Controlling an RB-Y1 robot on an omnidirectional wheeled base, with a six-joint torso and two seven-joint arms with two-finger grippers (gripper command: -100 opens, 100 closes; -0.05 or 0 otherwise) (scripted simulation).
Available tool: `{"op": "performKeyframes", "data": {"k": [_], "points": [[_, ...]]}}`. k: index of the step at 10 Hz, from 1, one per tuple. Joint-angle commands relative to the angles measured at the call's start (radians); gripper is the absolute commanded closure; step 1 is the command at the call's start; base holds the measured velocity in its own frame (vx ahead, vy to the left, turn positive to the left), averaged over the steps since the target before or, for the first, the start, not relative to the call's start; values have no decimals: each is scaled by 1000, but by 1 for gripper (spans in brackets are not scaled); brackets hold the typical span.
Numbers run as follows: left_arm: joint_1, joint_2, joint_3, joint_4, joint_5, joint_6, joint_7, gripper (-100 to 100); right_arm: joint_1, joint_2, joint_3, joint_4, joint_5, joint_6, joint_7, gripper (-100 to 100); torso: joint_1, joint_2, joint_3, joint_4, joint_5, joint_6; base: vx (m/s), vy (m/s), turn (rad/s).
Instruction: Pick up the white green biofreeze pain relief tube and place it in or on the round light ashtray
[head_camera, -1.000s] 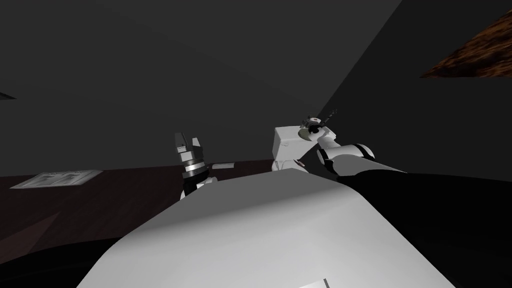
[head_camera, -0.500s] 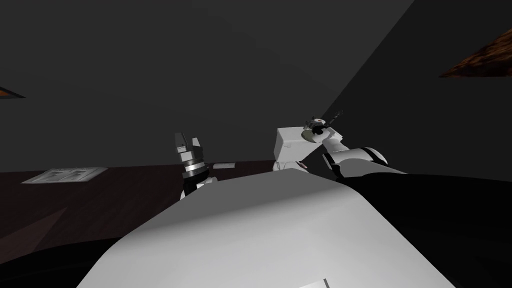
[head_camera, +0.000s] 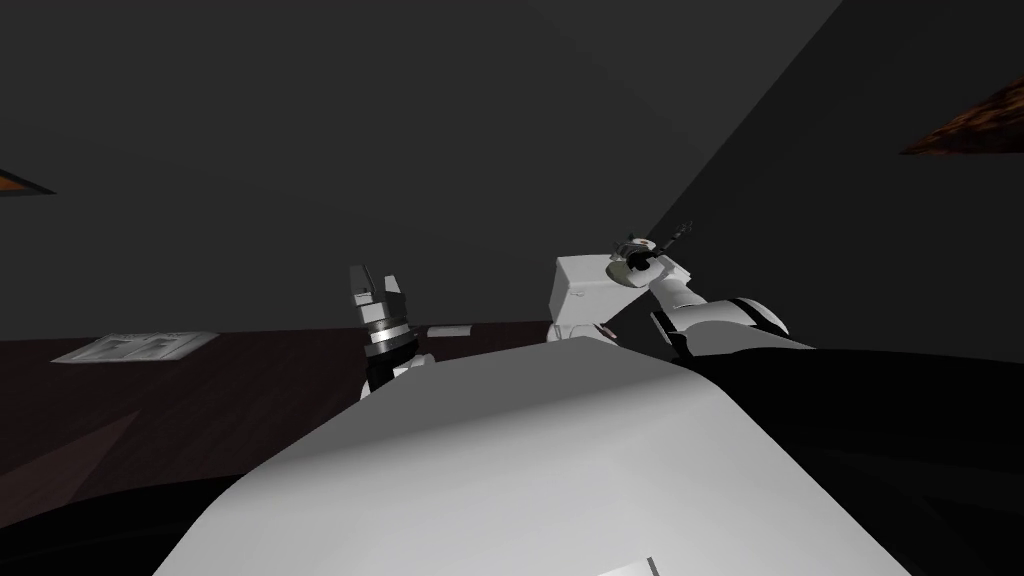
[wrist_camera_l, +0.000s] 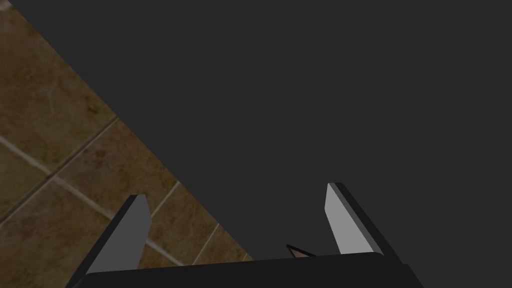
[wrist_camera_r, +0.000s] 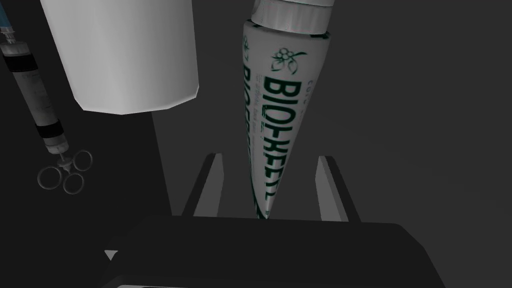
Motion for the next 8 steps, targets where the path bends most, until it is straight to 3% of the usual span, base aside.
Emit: {"op": "performKeyframes", "data": {"k": [1, 4, 5, 6, 7, 8], "points": [[0, 0, 0, 0, 0, 0, 0, 0, 0, 0, 0, 0, 0, 0, 0, 100, 0, 0, 0, 0, 0, 0, 0, 0, 0], [0, 0, 0, 0, 0, 0, 0, 0, 0, 0, 0, 0, -1, 0, -1, 100, 0, 0, 0, 0, 0, 0, 0, 0, 0], [0, 0, 0, 0, 0, 0, 0, 0, 0, 0, 0, 0, -1, 0, -1, 0, 0, 0, 0, 0, 0, 0, 0, 0, 0], [0, 0, 0, 0, 0, 0, 0, 0, -50, 35, -19, 47, 21, -10, 37, 100, 0, 0, 0, 0, 0, 0, -36, -30, -92], [0, 0, 0, 0, 0, 0, 0, 0, -81, 54, -30, 76, 33, -19, 58, 100, -2, 2, 1, -1, -1, 1, -69, -37, -81], [0, 0, 0, 0, 0, 0, 0, 0, -82, 54, -30, 79, 33, -19, 58, 100, -3, 4, 2, -1, -2, 2, -47, -23, -24]]}}
